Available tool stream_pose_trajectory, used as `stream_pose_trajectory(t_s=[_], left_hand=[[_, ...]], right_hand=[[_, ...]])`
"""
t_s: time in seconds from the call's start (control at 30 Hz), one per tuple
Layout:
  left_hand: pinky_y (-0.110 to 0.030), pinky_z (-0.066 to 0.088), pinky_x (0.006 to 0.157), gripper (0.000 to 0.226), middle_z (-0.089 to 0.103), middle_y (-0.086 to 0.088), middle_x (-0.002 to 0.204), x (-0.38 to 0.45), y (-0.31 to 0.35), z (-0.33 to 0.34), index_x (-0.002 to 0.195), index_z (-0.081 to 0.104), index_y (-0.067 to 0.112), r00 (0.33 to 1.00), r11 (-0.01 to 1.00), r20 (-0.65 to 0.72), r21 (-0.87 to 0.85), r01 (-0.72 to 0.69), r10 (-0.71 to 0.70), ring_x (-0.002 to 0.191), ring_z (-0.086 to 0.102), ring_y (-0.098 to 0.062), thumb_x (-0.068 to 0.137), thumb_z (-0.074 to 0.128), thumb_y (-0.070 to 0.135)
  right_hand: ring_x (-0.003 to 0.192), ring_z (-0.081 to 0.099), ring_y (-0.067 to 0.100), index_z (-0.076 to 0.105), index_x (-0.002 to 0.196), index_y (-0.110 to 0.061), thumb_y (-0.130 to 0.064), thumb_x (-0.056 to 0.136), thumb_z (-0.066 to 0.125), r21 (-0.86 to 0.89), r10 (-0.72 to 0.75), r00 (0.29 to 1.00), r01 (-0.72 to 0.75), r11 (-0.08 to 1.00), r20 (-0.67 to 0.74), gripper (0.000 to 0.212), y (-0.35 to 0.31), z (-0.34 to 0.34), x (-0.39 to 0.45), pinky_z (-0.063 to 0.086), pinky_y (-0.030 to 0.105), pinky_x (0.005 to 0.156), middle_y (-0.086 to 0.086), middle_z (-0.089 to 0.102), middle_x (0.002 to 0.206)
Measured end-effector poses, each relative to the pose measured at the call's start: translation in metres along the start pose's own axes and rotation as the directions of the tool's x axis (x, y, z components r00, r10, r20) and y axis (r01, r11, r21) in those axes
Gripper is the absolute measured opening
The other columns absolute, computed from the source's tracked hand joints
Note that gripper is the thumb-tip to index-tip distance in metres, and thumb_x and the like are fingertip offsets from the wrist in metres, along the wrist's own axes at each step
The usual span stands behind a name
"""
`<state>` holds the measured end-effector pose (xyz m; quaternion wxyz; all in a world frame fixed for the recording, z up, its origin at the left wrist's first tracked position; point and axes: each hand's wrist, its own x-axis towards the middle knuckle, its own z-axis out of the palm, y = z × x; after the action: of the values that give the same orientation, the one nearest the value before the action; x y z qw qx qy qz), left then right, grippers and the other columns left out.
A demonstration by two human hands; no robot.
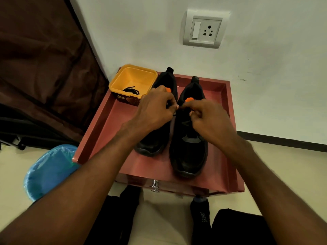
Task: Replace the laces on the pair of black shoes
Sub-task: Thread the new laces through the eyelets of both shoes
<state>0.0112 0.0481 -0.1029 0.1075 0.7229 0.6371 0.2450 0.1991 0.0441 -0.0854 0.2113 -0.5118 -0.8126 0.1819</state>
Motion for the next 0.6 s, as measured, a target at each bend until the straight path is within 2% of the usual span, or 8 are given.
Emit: stream_pose_trajectory(t_s=[0.03, 0.1, 0.23, 0.3, 0.4, 0.47, 0.53, 0.6], left_hand=[[-0.038, 0.038, 0.081, 0.013, 0.045, 0.01, 0.09, 0.0, 0.0002, -0.0003, 0.09, 0.071, 0.023, 1.0, 1.0, 0.003, 0.031, 0.005, -0.005, 0.098, 0.052, -0.02, 0.094, 0.07, 0.036], [-0.038, 0.031, 0.084, 0.013, 0.046, 0.011, 0.097, -0.001, 0.0023, -0.001, 0.093, 0.069, 0.024, 1.0, 0.997, 0.007, 0.074, 0.012, -0.013, 0.106, 0.051, -0.021, 0.096, 0.067, 0.037], [-0.038, 0.027, 0.088, 0.01, 0.061, 0.011, 0.097, -0.0037, 0.004, -0.0004, 0.095, 0.062, 0.025, 1.0, 0.998, -0.003, 0.065, 0.007, -0.006, 0.102, 0.055, -0.018, 0.099, 0.062, 0.034], [-0.039, 0.035, 0.088, 0.009, 0.066, 0.008, 0.091, -0.0036, 0.0019, 0.0006, 0.093, 0.06, 0.025, 1.0, 1.0, 0.006, 0.01, 0.01, -0.01, 0.09, 0.06, -0.017, 0.098, 0.063, 0.031], [-0.037, 0.045, 0.071, 0.012, 0.067, 0.006, 0.083, -0.0025, -0.0008, 0.0015, 0.088, 0.058, 0.022, 1.0, 0.996, 0.012, -0.09, 0.021, -0.02, 0.07, 0.059, -0.01, 0.095, 0.066, 0.025], [-0.031, 0.047, 0.062, 0.012, 0.071, 0.005, 0.09, -0.0017, -0.0015, 0.0018, 0.087, 0.056, 0.018, 0.999, 0.987, 0.039, -0.159, 0.02, -0.014, 0.075, 0.063, -0.005, 0.093, 0.066, 0.019], [-0.026, 0.047, 0.063, 0.012, 0.073, 0.006, 0.096, -0.0018, -0.0013, 0.0021, 0.087, 0.055, 0.015, 0.998, 0.977, 0.07, -0.214, 0.012, 0.003, 0.085, 0.066, -0.002, 0.092, 0.065, 0.014], [-0.03, 0.049, 0.065, 0.012, 0.072, 0.004, 0.093, -0.002, -0.0006, 0.0018, 0.087, 0.056, 0.015, 0.998, 0.978, 0.065, -0.21, -0.003, 0.017, 0.086, 0.068, -0.007, 0.092, 0.066, 0.014]], right_hand=[[0.073, 0.048, 0.004, 0.069, 0.13, -0.032, -0.015, 0.102, 0.053, -0.083, -0.016, 0.999, 0.02, 0.996, 0.042, 0.036, -0.0013, 0.0033, -0.0011, 0.034, 0.021, 0.053, -0.017, 0.045, 0.088], [0.081, 0.048, 0.01, 0.068, 0.133, -0.029, -0.023, 0.106, 0.05, -0.192, -0.014, 0.998, 0.026, 0.981, 0.065, 0.033, -0.0026, 0.0065, -0.0029, 0.031, 0.022, 0.053, -0.013, 0.042, 0.094], [0.073, 0.059, 0.011, 0.074, 0.115, -0.022, -0.025, 0.102, 0.053, -0.142, -0.01, 0.999, 0.016, 0.99, 0.048, 0.025, -0.0009, 0.008, -0.001, 0.038, 0.023, 0.054, -0.009, 0.058, 0.087], [0.071, 0.063, 0.011, 0.075, 0.111, -0.022, -0.027, 0.101, 0.055, -0.132, 0.029, 0.999, -0.024, 0.991, 0.035, 0.023, -0.0006, 0.008, -0.0004, 0.043, 0.022, 0.056, -0.007, 0.069, 0.086], [0.076, 0.068, 0.012, 0.076, 0.112, -0.025, -0.031, 0.101, 0.057, -0.152, 0.068, 0.997, -0.064, 0.986, 0.027, 0.024, -0.001, 0.0055, -0.0009, 0.041, 0.016, 0.058, -0.005, 0.076, 0.092], [0.073, 0.067, 0.011, 0.078, 0.11, -0.026, -0.032, 0.1, 0.058, -0.153, 0.083, 0.996, -0.079, 0.985, 0.021, 0.022, -0.0016, 0.0037, -0.0012, 0.04, 0.013, 0.057, -0.005, 0.076, 0.089], [0.07, 0.066, 0.008, 0.078, 0.1, -0.026, -0.039, 0.097, 0.065, -0.115, 0.112, 0.994, -0.109, 0.987, 0.016, 0.019, -0.0022, 0.0035, -0.0012, 0.046, 0.016, 0.059, -0.007, 0.075, 0.083], [0.069, 0.066, 0.005, 0.076, 0.09, -0.027, -0.044, 0.091, 0.075, -0.029, 0.167, 0.986, -0.167, 0.986, 0.001, 0.017, -0.0019, 0.0056, -0.0016, 0.054, 0.02, 0.065, -0.009, 0.072, 0.079]])
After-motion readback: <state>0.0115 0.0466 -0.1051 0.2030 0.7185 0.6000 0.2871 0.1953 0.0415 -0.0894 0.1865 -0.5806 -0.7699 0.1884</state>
